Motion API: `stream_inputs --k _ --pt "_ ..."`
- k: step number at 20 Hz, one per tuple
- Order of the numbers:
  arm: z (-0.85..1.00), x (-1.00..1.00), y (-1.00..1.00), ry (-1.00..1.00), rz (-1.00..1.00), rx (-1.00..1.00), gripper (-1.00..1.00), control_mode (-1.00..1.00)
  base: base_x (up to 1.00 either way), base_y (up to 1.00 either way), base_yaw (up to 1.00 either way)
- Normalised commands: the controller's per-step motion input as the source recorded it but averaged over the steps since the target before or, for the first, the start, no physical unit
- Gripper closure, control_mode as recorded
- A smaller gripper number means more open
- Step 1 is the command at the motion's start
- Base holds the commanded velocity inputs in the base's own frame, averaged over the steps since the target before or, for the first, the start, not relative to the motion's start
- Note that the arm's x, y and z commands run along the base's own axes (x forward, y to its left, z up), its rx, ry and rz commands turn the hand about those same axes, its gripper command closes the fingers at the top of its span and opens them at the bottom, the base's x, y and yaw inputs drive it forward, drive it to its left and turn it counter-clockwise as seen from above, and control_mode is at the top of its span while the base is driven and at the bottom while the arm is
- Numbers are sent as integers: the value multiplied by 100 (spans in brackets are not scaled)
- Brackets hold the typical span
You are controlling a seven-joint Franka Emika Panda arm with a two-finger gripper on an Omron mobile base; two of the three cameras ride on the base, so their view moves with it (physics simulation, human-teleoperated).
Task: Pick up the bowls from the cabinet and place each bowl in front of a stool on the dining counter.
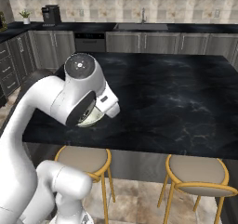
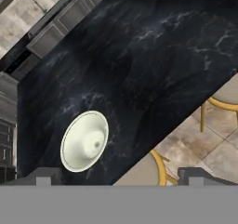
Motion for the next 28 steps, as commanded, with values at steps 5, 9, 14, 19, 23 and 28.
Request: stream_inputs --k 5,9,14,19,23,28 --pt "21 -95 54 4 1 -12 -100 -100 0 0 0" --pt "0 -34 8 6 0 -1 -100 -100 0 0 0" --pt "0 -3 0 2 0 0 -100 -100 0 0 0" --pt "0 0 0 0 0 0 -100 100 -6 0 0" --pt "0 0 0 0 0 0 -100 100 -64 -3 0" --pt "0 0 0 0 0 0 -100 100 -100 -54 -12"
